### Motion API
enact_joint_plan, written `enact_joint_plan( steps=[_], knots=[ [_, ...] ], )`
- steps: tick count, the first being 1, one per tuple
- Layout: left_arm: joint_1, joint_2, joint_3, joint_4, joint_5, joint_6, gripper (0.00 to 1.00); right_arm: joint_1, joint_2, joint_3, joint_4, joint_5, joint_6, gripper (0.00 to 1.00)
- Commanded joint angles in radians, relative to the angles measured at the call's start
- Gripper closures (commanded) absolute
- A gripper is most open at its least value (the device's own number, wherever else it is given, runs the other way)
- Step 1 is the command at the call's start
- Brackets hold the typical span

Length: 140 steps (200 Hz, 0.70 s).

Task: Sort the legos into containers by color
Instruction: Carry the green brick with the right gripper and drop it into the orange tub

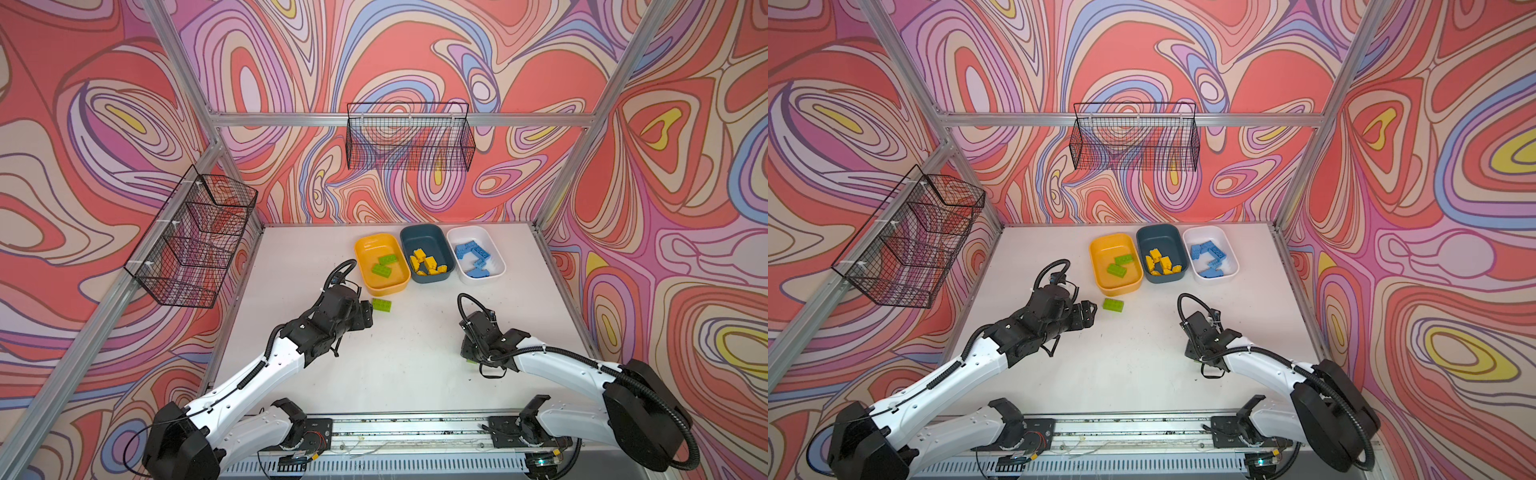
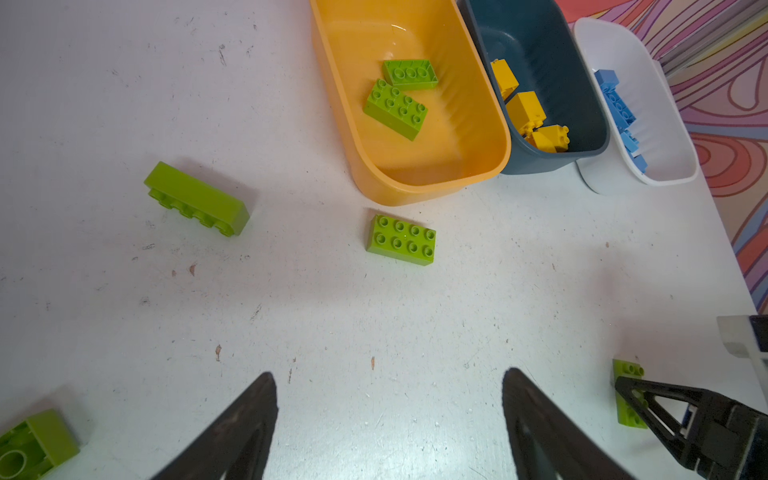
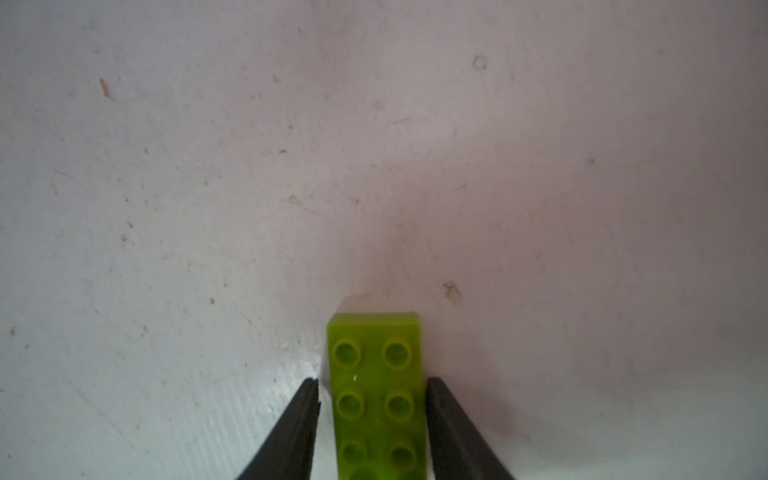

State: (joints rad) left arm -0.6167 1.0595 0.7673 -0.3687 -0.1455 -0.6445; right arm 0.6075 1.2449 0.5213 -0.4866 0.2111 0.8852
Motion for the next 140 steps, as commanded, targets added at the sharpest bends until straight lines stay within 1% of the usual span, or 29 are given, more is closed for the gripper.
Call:
enact_joint_plan(
  steps=[1,4,9,15,39,47,77,101,120,140],
  knots=[
    [-0.003,-0.017,-0.014,0.013,-0.001,-0.017,0.16,-0.005,0.015,0.005,-0.010,0.003,-0.017,0.60],
    [-0.003,-0.019,-0.015,0.012,-0.001,-0.017,0.16,-0.004,0.015,0.004,-0.010,0.005,-0.018,0.61],
    [-0.003,-0.020,-0.017,0.013,-0.004,-0.017,0.16,-0.005,0.014,0.003,-0.010,0.004,-0.023,0.67],
    [-0.003,-0.023,-0.020,0.011,-0.006,-0.019,0.16,-0.005,0.014,0.003,-0.011,0.007,-0.027,0.70],
    [-0.003,-0.033,-0.031,0.005,-0.009,-0.020,0.16,-0.005,0.014,0.017,-0.027,0.018,-0.052,0.75],
    [-0.003,-0.037,-0.034,0.004,-0.012,-0.020,0.16,-0.005,0.010,0.032,-0.037,0.022,-0.067,0.79],
    [-0.003,-0.057,-0.047,-0.013,-0.015,-0.023,0.16,-0.003,0.010,0.121,-0.072,0.012,-0.165,0.76],
    [-0.003,-0.085,-0.061,-0.044,-0.016,-0.030,0.16,-0.005,0.040,0.239,-0.091,-0.003,-0.249,0.76],
    [-0.003,-0.125,-0.083,-0.076,-0.021,-0.039,0.16,-0.005,0.076,0.334,-0.065,-0.029,-0.302,0.77],
    [-0.003,-0.181,-0.112,-0.115,-0.032,-0.054,0.16,-0.003,0.152,0.454,-0.021,-0.068,-0.348,0.77]
  ],
)
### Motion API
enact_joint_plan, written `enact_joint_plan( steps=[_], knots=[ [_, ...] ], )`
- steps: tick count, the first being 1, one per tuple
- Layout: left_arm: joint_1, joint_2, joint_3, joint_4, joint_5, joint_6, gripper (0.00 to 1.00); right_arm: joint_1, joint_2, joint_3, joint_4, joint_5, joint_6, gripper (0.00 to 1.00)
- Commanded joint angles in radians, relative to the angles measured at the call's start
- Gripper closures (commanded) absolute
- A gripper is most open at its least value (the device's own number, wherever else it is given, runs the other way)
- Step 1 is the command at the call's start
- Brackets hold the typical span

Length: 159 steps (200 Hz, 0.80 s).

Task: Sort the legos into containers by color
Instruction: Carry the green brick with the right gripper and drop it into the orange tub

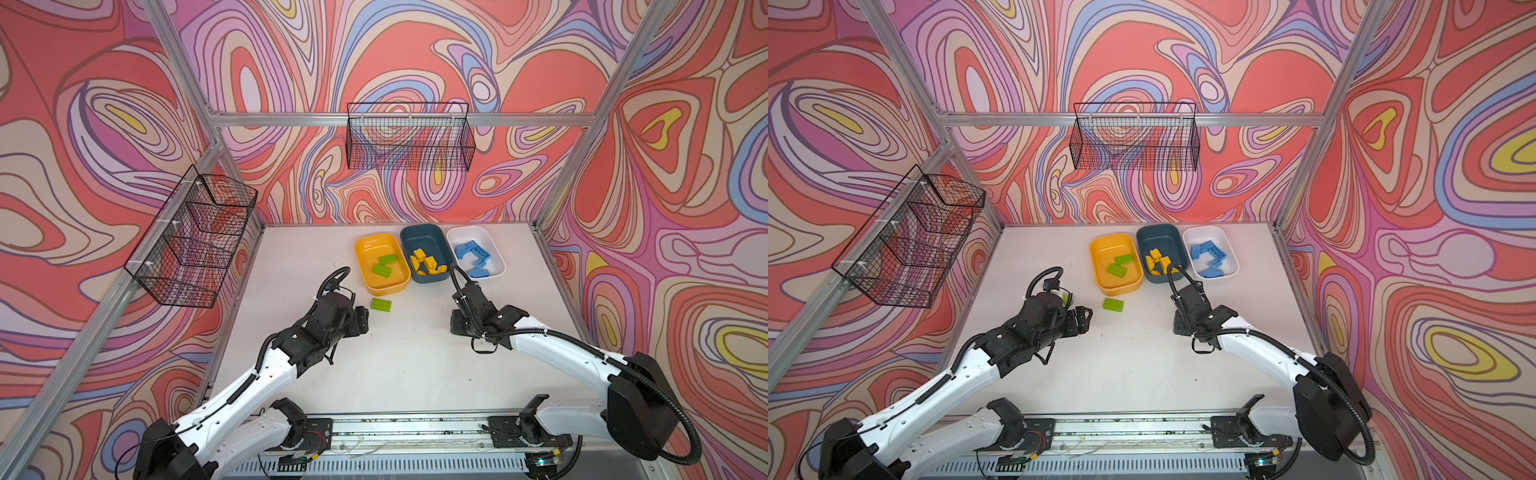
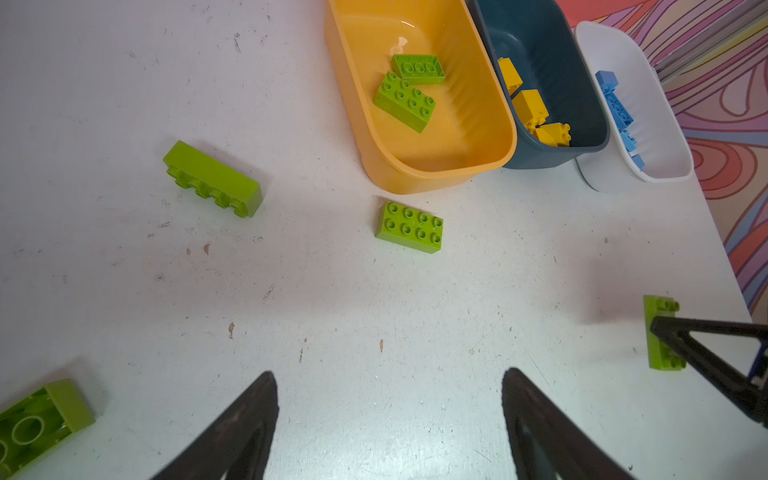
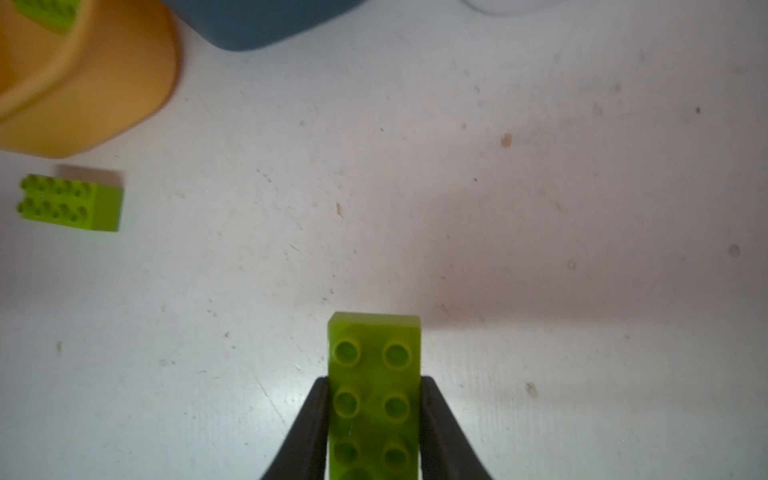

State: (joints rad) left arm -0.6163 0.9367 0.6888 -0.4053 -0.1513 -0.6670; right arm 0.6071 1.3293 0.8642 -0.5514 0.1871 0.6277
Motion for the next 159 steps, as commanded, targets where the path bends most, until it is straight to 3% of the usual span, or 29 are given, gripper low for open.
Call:
enact_joint_plan(
  steps=[1,98,159],
  knots=[
    [-0.003,-0.061,-0.035,-0.081,-0.027,-0.033,0.16,-0.004,0.073,0.114,0.046,-0.046,-0.091,0.77],
    [-0.003,-0.277,-0.158,-0.243,-0.062,-0.134,0.17,-0.004,0.592,0.724,0.230,-0.329,-0.213,0.77],
    [-0.003,-0.323,-0.235,-0.250,-0.077,-0.170,0.17,-0.004,0.866,0.997,0.203,-0.340,-0.222,0.76]
  ],
)
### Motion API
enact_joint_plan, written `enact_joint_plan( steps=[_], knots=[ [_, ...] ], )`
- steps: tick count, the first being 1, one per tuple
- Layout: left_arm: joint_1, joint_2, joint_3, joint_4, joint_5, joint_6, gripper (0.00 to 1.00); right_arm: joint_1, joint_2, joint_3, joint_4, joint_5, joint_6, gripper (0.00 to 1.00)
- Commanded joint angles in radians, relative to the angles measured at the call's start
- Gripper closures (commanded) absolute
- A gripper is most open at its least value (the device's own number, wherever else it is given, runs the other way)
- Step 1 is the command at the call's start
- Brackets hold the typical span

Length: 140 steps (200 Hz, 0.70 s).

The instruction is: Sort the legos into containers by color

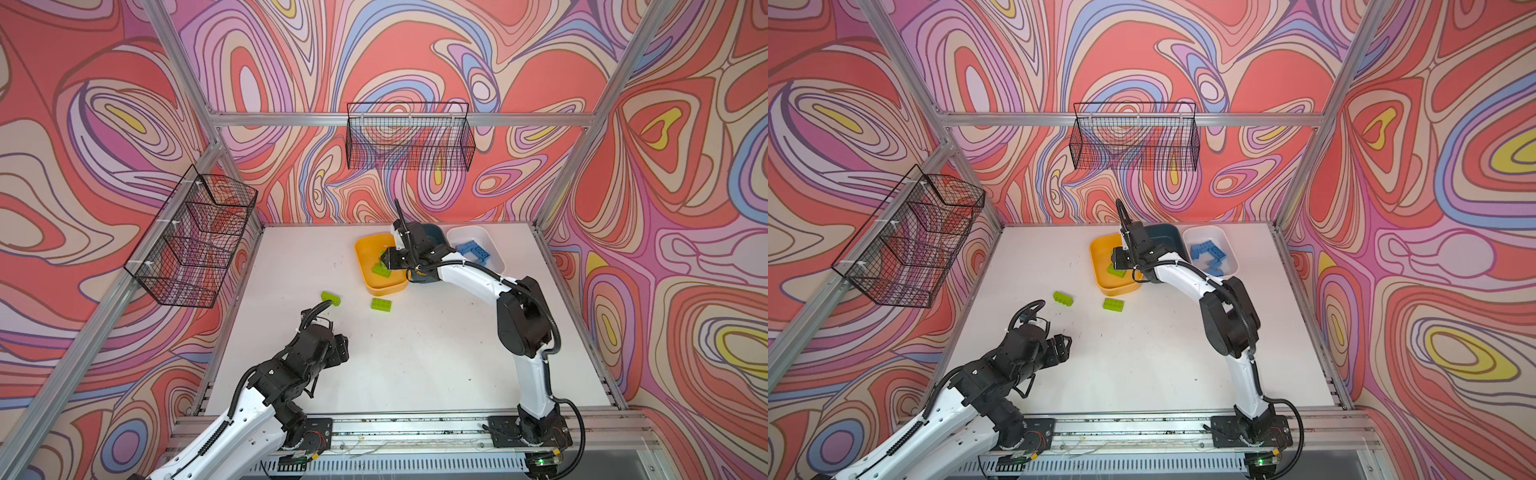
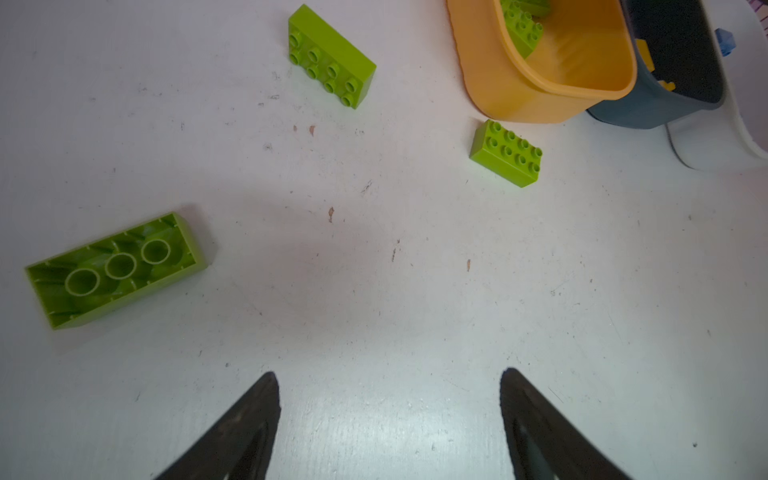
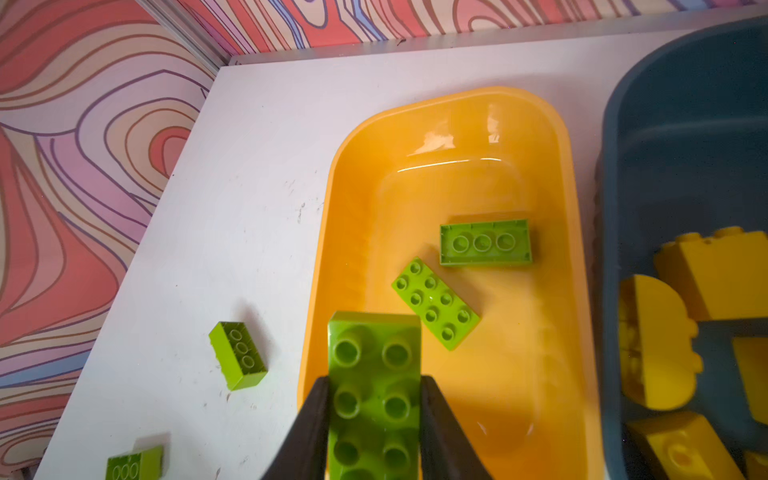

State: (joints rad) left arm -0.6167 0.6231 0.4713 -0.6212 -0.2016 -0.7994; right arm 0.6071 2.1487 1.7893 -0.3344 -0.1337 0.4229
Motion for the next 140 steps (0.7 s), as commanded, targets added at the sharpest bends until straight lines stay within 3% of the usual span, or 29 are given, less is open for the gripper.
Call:
enact_joint_plan(
  steps=[1,34,78,98,140],
  knots=[
    [-0.003,-0.009,-0.018,-0.033,-0.027,-0.040,0.17,-0.004,0.048,0.075,-0.015,-0.020,-0.017,0.76],
    [-0.003,0.000,-0.028,-0.022,-0.040,-0.060,0.17,-0.004,0.087,0.116,-0.012,-0.024,-0.013,0.70],
    [-0.003,0.038,0.006,-0.045,-0.117,-0.118,0.16,-0.004,0.059,0.103,-0.007,0.005,-0.019,0.48],
    [-0.001,0.068,0.034,-0.064,-0.184,-0.156,0.14,-0.003,0.001,0.043,0.025,0.013,-0.028,0.43],
    [0.044,0.231,0.142,0.002,-0.189,-0.168,0.14,-0.004,-0.208,-0.191,0.118,0.020,-0.016,0.42]
  ],
)
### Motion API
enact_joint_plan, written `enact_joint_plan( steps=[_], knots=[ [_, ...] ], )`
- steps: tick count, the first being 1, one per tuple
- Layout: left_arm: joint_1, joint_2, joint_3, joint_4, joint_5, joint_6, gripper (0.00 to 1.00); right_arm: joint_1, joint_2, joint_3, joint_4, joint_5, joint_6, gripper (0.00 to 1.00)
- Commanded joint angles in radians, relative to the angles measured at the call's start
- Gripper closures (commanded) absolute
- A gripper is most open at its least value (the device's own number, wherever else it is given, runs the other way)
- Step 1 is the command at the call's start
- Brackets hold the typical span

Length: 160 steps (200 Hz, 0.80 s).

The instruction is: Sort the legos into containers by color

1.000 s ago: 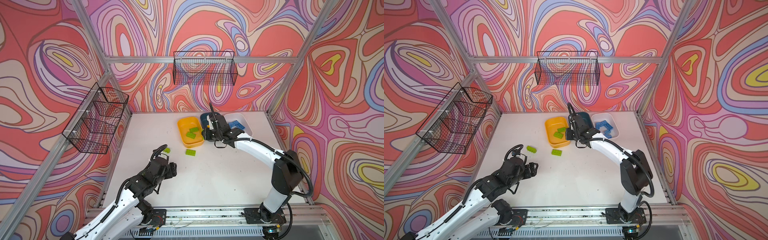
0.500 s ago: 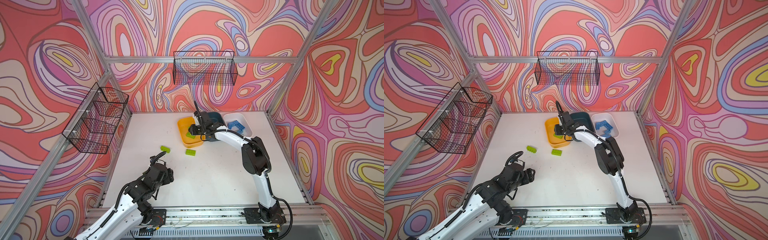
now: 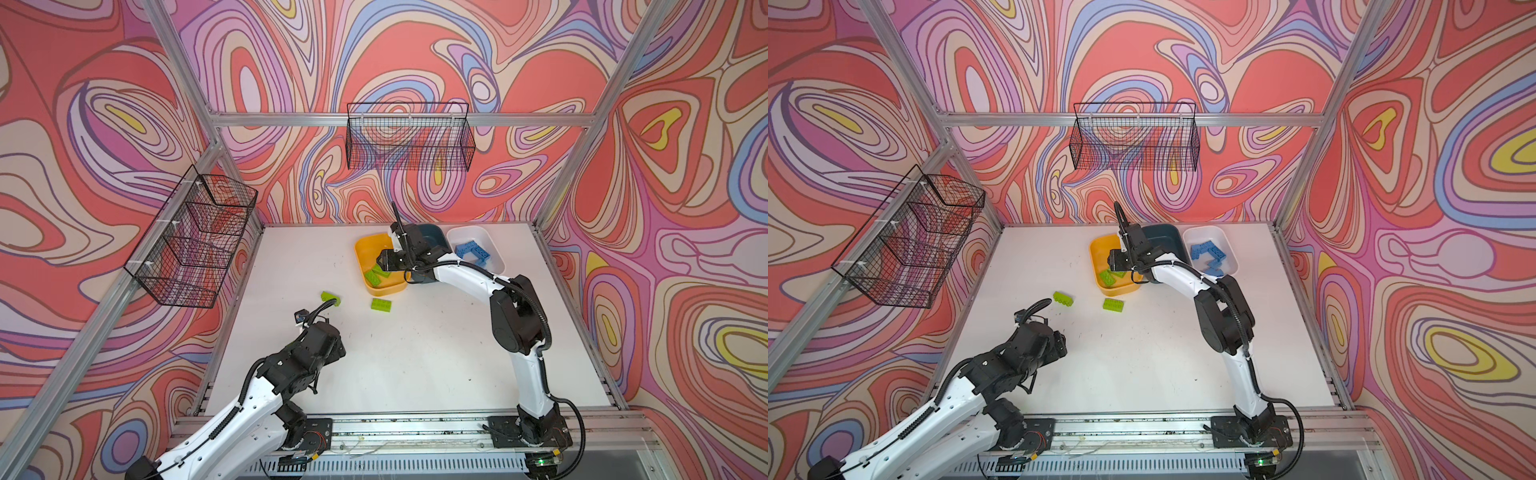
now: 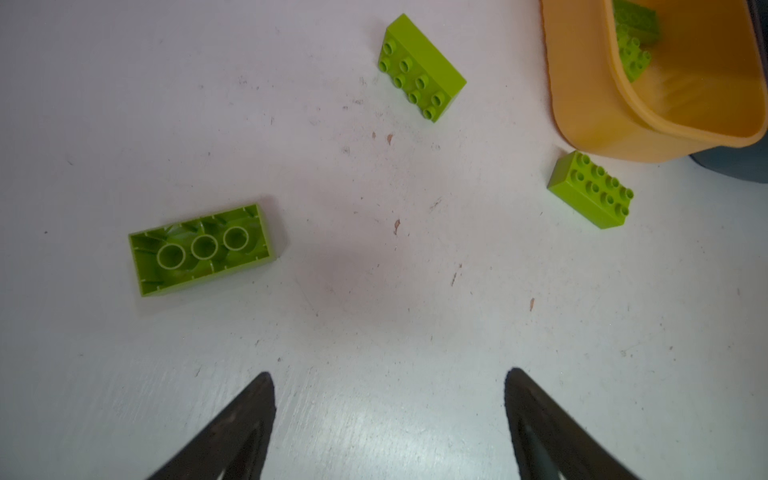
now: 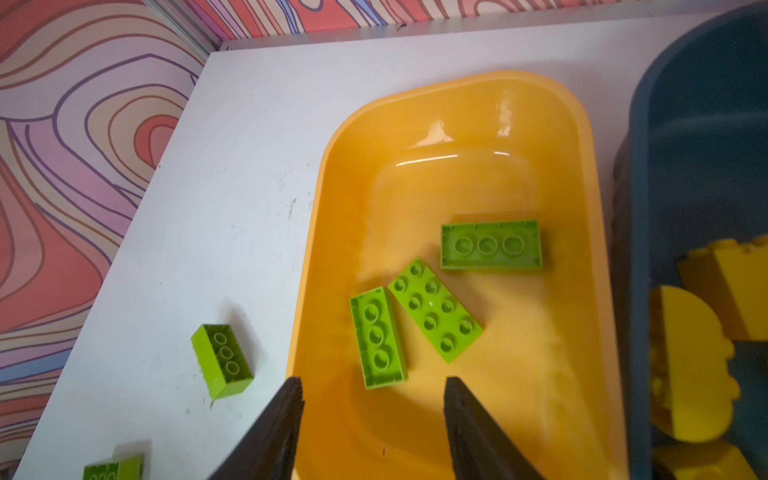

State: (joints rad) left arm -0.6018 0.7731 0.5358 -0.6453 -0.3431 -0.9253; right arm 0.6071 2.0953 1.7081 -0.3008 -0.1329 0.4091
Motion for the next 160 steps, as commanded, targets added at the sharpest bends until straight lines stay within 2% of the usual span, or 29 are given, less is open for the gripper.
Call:
enact_joint_plan(
  steps=[1,39,64,91,125,160],
  knots=[
    [0.031,0.089,0.081,0.028,-0.047,-0.042,0.14,-0.004,-0.164,-0.119,0.088,0.020,-0.002,0.42],
    [0.106,0.291,0.187,0.093,-0.040,-0.047,0.13,-0.004,-0.442,-0.434,0.192,0.064,0.013,0.43],
    [0.172,0.430,0.256,0.141,-0.021,-0.026,0.12,-0.005,-0.619,-0.617,0.205,0.131,0.005,0.43],
    [0.241,0.589,0.332,0.177,0.026,-0.023,0.13,-0.004,-0.779,-0.780,0.216,0.140,0.012,0.45],
    [0.260,0.753,0.435,0.187,0.023,-0.023,0.14,-0.004,-0.886,-0.904,0.195,0.133,0.018,0.45],
    [0.279,0.897,0.531,0.164,0.002,-0.040,0.15,-0.004,-0.905,-0.973,0.201,0.110,0.025,0.46]
  ],
)
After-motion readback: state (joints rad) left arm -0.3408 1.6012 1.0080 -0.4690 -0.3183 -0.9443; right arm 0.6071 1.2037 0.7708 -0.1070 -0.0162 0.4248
